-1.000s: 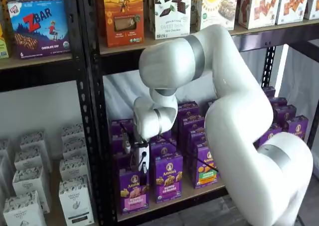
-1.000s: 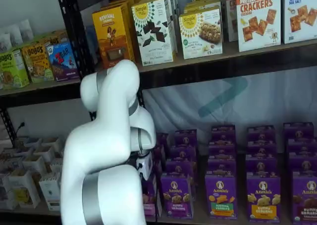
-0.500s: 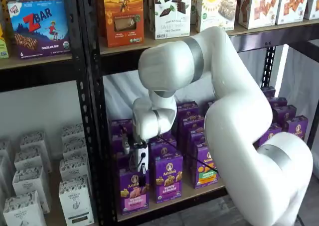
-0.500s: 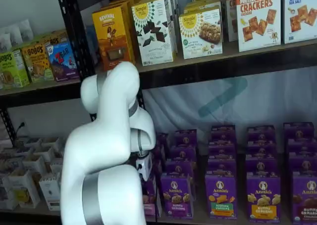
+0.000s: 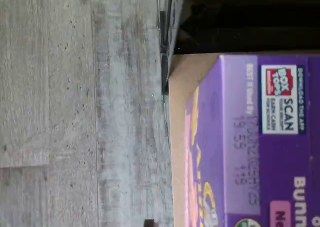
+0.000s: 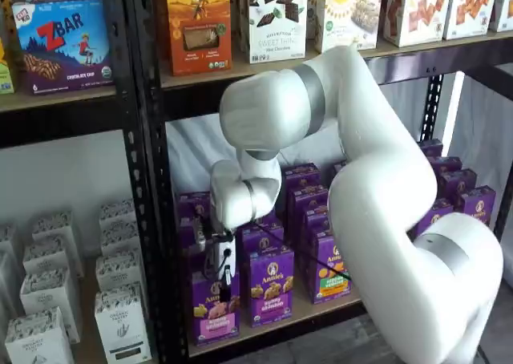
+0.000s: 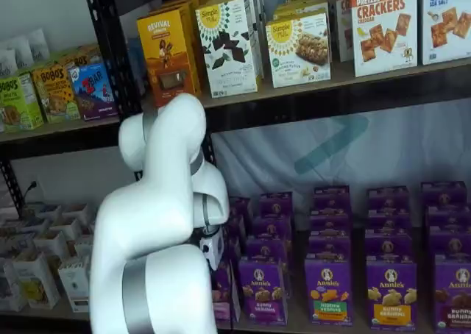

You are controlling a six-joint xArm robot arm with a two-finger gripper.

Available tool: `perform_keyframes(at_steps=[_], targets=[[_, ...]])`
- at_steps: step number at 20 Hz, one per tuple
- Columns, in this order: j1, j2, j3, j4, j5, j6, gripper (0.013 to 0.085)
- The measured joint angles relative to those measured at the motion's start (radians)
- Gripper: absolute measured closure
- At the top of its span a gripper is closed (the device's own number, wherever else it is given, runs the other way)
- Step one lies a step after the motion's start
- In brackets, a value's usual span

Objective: Pick up the purple box with a pink patch in the middle, on the bottom shelf, the first box from the left

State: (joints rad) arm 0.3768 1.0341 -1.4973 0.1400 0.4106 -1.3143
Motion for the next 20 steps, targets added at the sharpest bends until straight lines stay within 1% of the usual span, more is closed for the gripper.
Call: perform_keyframes(at_steps=[2, 7, 8, 9, 10, 11, 12, 13, 14, 15, 16, 20], targets=[[0.003, 0.004, -0.004, -0.006, -0.002, 0.008, 0.0370], [0.008, 0.013, -0.010, -0.021, -0.011, 0.027, 0.0370], [0.009, 0.015, -0.013, -0.022, -0.009, 0.029, 0.0410], [0.010, 0.017, -0.015, -0.022, -0.008, 0.030, 0.0410], [0.010, 0.018, -0.017, -0.021, -0.007, 0.029, 0.0450], [0.011, 0.019, -0.019, -0.020, -0.006, 0.029, 0.0450], [0.011, 0.021, -0.020, -0.021, -0.006, 0.030, 0.0490], [0.012, 0.022, -0.021, -0.022, -0.006, 0.032, 0.0490], [0.012, 0.023, -0.023, -0.023, -0.006, 0.033, 0.0530], [0.012, 0.024, -0.024, -0.024, -0.007, 0.034, 0.0530], [0.012, 0.024, -0.024, -0.025, -0.008, 0.035, 0.0570], [0.012, 0.025, -0.026, -0.035, -0.008, 0.043, 0.0570]])
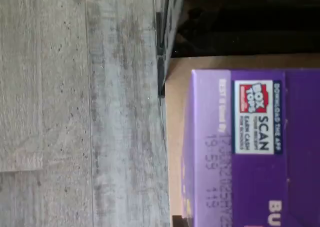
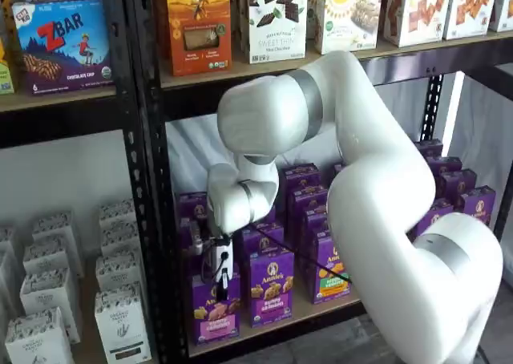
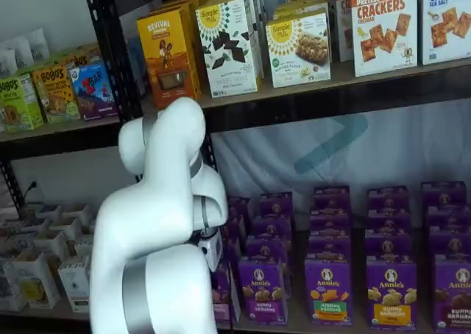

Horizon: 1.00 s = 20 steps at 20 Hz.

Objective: Pick up the purple box with a pink patch in the middle, on the bottom shelf, the first box from the left

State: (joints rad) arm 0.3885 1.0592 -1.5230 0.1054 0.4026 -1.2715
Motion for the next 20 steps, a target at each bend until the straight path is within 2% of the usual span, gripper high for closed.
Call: perform_keyframes(at_steps=[1, 2, 3, 6, 15, 20], targets=[[-0.001, 0.000, 0.000, -0.002, 0.002, 0.001, 0.0570], [-0.001, -0.001, 0.000, -0.002, 0.003, 0.001, 0.0610], [-0.001, -0.002, 0.001, -0.001, 0.004, 0.000, 0.0610], [-0.003, -0.005, 0.006, 0.002, 0.002, -0.005, 0.0690], [-0.006, -0.040, 0.054, -0.020, -0.028, 0.012, 0.0690], [0.001, -0.111, 0.148, -0.073, -0.037, 0.066, 0.0690]])
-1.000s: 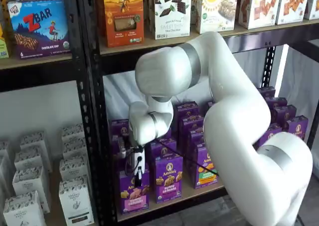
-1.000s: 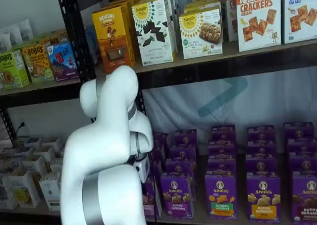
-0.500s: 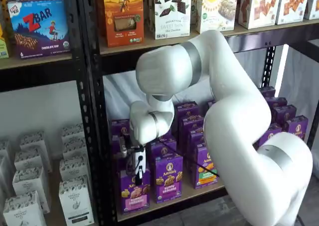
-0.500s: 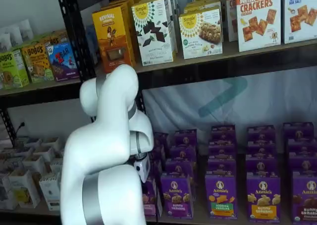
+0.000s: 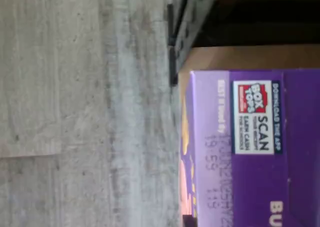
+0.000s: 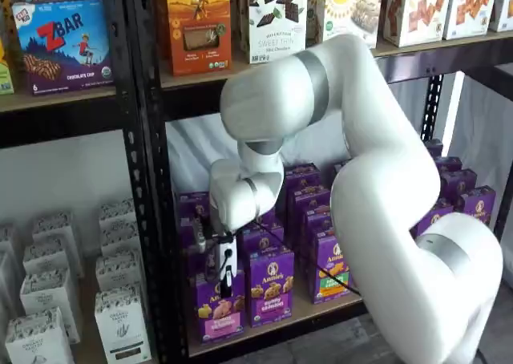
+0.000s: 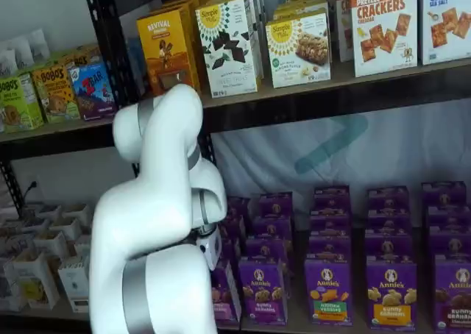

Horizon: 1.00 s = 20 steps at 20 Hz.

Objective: Pick up the purple box with a pink patch in the middle, on the bottom shelf, the first box from the left

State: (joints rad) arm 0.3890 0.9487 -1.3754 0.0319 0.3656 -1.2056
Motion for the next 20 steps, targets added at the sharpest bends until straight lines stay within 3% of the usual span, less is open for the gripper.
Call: perform_keyframes(at_steps=[15, 20], targets=[[0.033, -0.340, 0.421, -0.140, -0.048, 0.162, 0.0690], [0.036, -0.445, 0.531, -0.129, -0.051, 0.156, 0.0690]])
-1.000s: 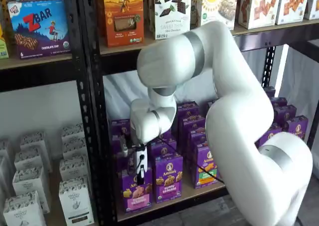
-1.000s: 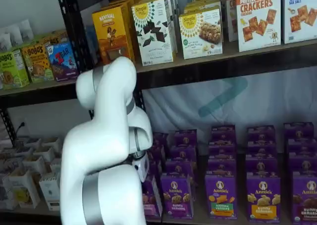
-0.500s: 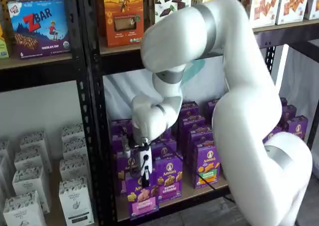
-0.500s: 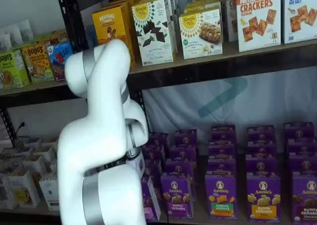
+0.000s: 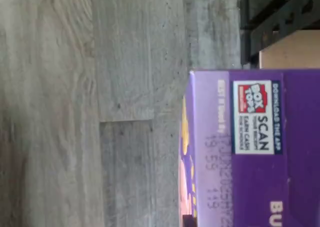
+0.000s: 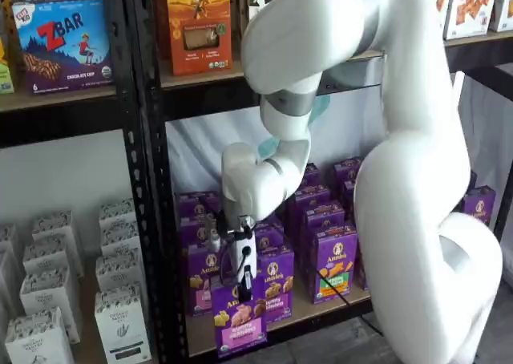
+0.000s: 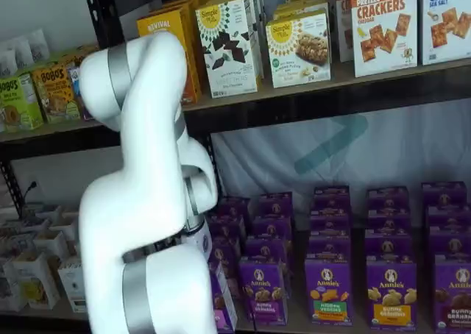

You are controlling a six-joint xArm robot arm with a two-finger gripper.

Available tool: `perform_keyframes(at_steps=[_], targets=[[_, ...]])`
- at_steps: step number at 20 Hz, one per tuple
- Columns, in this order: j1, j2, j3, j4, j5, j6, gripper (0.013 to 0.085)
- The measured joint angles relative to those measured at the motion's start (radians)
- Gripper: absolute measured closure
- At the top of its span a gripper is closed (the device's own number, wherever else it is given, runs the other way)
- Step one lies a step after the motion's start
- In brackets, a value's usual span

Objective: Pick up the purple box with a pink patch in the middle, on the bottom shelf, the first box from the left

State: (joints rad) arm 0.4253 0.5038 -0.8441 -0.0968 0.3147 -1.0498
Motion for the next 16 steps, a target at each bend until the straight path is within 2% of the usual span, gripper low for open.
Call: perform_keyframes(at_steps=[10, 16], targets=[[0.015, -0.120, 0.105, 0.000, 0.039, 0.014, 0.0690], [0.015, -0.159, 0.148, -0.034, 0.024, 0.047, 0.0690]])
